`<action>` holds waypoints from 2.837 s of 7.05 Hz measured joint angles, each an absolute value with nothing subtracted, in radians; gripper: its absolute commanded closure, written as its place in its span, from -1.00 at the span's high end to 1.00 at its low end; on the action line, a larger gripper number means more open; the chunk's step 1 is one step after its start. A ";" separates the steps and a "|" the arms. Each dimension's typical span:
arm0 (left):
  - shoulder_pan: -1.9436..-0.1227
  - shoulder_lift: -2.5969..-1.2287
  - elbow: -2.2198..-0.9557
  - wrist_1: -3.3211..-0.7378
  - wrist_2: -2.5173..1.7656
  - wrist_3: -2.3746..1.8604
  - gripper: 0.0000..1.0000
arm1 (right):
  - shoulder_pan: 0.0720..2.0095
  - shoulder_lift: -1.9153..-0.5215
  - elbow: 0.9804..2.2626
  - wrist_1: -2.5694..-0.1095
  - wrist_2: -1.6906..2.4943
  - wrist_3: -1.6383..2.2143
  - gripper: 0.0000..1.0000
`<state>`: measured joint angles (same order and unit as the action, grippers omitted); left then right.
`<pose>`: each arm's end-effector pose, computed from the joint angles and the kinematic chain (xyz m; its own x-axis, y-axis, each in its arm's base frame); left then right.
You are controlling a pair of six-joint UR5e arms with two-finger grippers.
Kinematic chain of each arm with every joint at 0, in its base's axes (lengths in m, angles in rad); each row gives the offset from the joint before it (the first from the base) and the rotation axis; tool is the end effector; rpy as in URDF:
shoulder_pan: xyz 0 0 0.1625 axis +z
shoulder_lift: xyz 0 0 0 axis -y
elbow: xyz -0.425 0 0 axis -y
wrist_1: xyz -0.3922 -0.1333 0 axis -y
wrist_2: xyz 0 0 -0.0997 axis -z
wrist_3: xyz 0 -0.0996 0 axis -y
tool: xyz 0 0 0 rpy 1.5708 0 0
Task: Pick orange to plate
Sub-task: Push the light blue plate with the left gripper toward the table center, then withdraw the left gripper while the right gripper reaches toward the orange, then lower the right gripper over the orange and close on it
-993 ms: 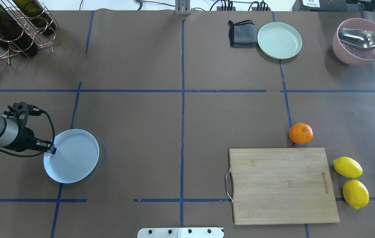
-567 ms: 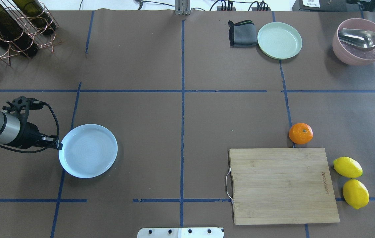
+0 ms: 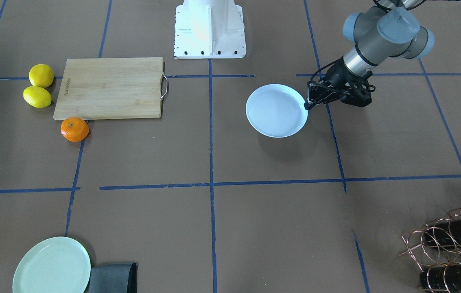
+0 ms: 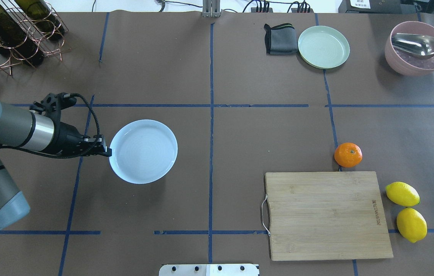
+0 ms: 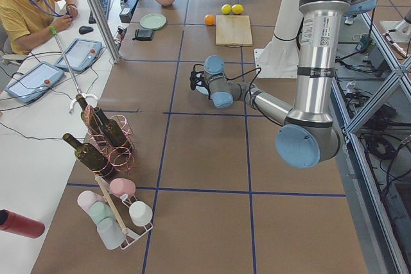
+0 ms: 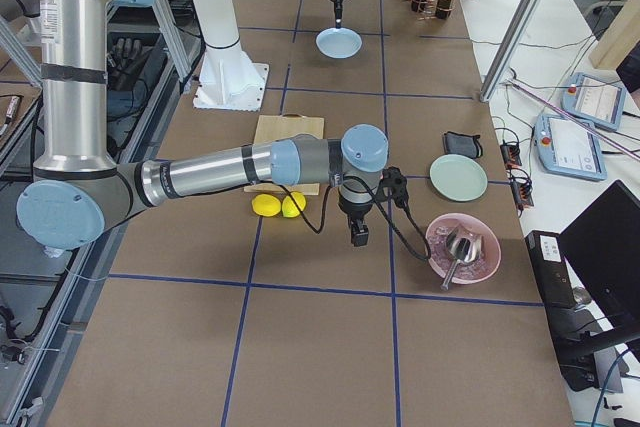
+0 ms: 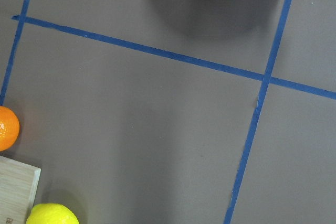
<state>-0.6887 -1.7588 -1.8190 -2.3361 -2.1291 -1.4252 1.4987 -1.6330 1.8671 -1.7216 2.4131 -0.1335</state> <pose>0.3732 -0.4115 0.3518 0.2986 -0.0864 -0.9505 0.1155 0.9918 -0.0539 0.0257 -0.4630 0.5535 0.6441 -0.2412 0.7259 0.1589 0.9705 0.1814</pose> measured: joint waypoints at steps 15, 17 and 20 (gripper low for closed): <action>-0.757 -1.717 -1.837 -2.329 -2.134 -1.274 0.62 | 1.007 -1.610 1.950 -1.259 2.306 0.766 1.00; -0.838 -1.634 -1.859 -2.331 -2.177 -1.143 0.68 | 0.837 -1.588 1.942 -1.166 2.105 0.967 1.00; -0.855 -1.624 -1.861 -2.332 -2.184 -1.122 0.75 | 0.762 -1.575 1.904 -1.152 2.020 1.009 1.00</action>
<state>-0.8546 -1.6236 -1.8612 -2.3316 -2.1838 -1.1221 0.7624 -1.5749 1.9038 -1.1525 2.0204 1.0091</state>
